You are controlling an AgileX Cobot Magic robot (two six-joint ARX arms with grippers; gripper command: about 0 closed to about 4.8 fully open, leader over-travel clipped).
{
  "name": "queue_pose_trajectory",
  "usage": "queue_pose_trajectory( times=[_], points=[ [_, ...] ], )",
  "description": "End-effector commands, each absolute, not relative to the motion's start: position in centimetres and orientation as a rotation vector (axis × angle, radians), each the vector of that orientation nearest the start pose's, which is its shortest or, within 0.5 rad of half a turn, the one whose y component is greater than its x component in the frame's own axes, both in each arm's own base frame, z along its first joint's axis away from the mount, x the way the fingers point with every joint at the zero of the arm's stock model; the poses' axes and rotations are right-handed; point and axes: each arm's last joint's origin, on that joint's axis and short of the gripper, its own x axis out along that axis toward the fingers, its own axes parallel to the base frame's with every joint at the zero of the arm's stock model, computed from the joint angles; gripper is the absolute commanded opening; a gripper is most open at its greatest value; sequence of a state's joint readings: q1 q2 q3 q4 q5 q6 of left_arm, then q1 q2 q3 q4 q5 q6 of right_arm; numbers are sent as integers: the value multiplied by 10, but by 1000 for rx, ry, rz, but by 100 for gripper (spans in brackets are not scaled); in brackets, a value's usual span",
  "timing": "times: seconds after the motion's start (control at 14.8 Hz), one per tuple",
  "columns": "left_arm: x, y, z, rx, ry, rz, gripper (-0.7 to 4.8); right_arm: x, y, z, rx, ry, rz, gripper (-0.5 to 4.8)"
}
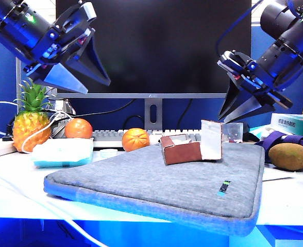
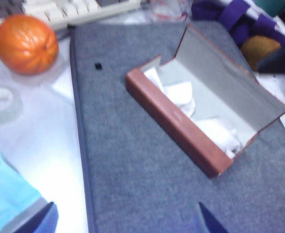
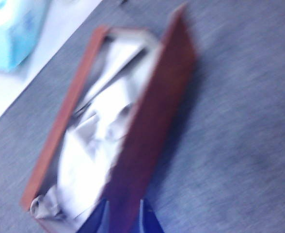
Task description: Close the glasses case.
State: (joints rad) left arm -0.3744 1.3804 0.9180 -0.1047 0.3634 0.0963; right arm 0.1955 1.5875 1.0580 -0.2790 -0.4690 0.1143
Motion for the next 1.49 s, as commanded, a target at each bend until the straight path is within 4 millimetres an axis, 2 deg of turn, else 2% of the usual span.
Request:
queue_pose_trajectory(
  times=[0.07, 0.2, 0.54, 0.75, 0.95, 1.08, 1.22, 1.36, 1.49],
  points=[
    [271, -118, 257, 93, 553, -744, 372, 326, 78, 235, 198, 786, 576, 95],
    [271, -118, 257, 93, 555, -744, 372, 328, 77, 230, 163, 792, 518, 95],
    [271, -117, 256, 90, 563, -742, 372, 335, 81, 216, 185, 818, 557, 95],
    [271, -117, 256, 90, 561, -743, 372, 338, 91, 210, 330, 849, 711, 95],
    [271, -117, 256, 90, 562, -743, 372, 344, 99, 227, 545, 767, 958, 95],
    [271, -117, 256, 90, 562, -743, 372, 347, 99, 233, 590, 735, 954, 95],
    [270, -117, 255, 88, 580, -747, 372, 348, 97, 234, 558, 708, 952, 95],
    [268, -117, 252, 88, 614, -746, 372, 356, 81, 241, 489, 669, 804, 96],
    [267, -116, 251, 89, 633, -744, 372, 357, 74, 250, 309, 692, 597, 96]
  ],
)
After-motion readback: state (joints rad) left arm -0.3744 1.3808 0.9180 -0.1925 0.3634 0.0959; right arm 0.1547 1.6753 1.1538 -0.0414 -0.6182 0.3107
